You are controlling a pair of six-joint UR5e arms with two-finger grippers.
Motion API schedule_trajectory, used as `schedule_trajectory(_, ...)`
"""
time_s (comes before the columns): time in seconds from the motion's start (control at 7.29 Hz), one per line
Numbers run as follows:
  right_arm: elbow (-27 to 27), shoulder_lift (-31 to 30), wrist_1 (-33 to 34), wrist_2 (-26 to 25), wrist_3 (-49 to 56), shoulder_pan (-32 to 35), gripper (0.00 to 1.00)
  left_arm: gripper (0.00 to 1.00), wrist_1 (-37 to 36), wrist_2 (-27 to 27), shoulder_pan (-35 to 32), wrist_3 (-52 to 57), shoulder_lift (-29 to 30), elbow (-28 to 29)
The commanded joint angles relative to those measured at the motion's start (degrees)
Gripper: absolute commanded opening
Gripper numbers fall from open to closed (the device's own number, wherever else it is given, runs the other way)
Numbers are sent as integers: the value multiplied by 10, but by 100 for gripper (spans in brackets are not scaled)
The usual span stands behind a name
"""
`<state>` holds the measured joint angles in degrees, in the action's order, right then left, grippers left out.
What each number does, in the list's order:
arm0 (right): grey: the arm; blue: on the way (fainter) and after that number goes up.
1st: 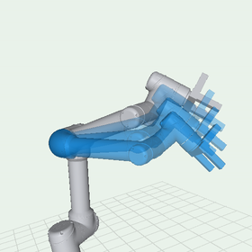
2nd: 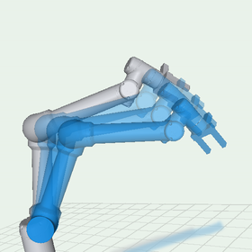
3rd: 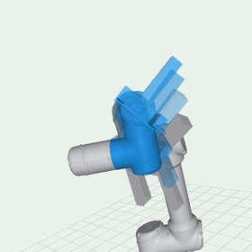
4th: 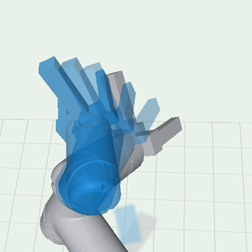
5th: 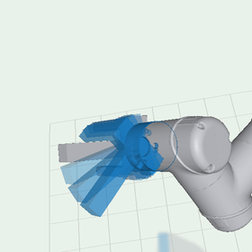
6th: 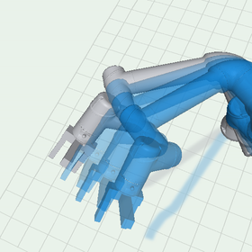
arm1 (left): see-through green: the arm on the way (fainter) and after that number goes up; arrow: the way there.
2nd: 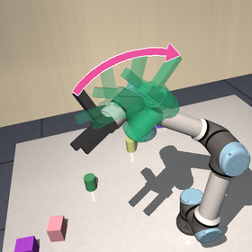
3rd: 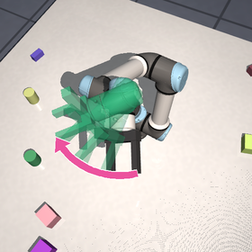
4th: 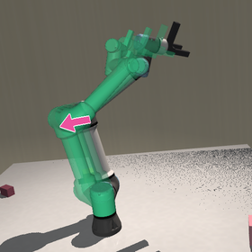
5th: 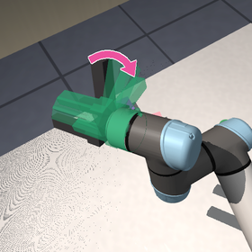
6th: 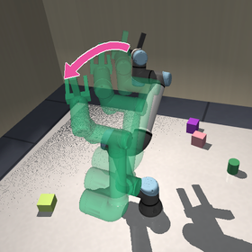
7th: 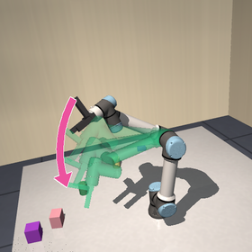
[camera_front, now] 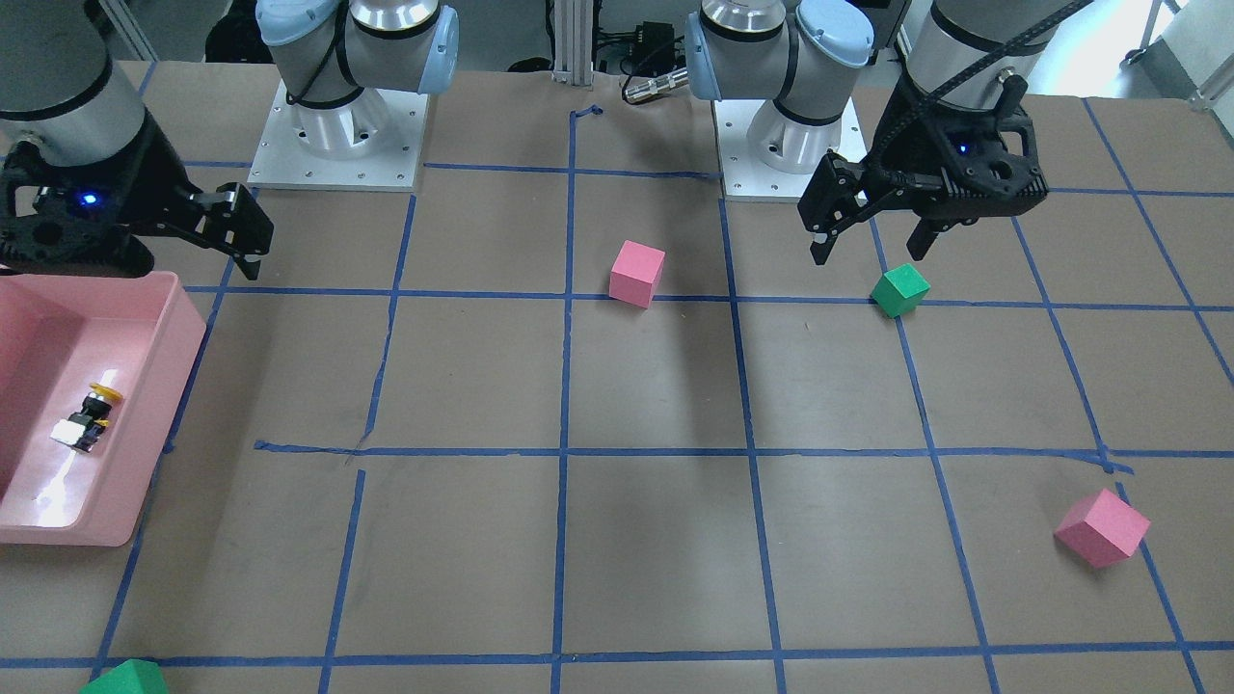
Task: Align button upright
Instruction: 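Move the right gripper over the pink bin above the yellow-capped button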
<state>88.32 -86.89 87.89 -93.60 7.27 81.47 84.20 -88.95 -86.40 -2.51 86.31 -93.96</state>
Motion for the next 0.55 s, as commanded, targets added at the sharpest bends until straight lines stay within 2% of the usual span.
schedule_trajectory(0.0, 13, 16, 30, -1, 6, -80, 100, 100, 0, 0, 0, 0, 0, 0)
schedule_trajectory(0.41, 68, 28, 135, -2, 7, -136, 100, 100, 0, 0, 0, 0, 0, 0)
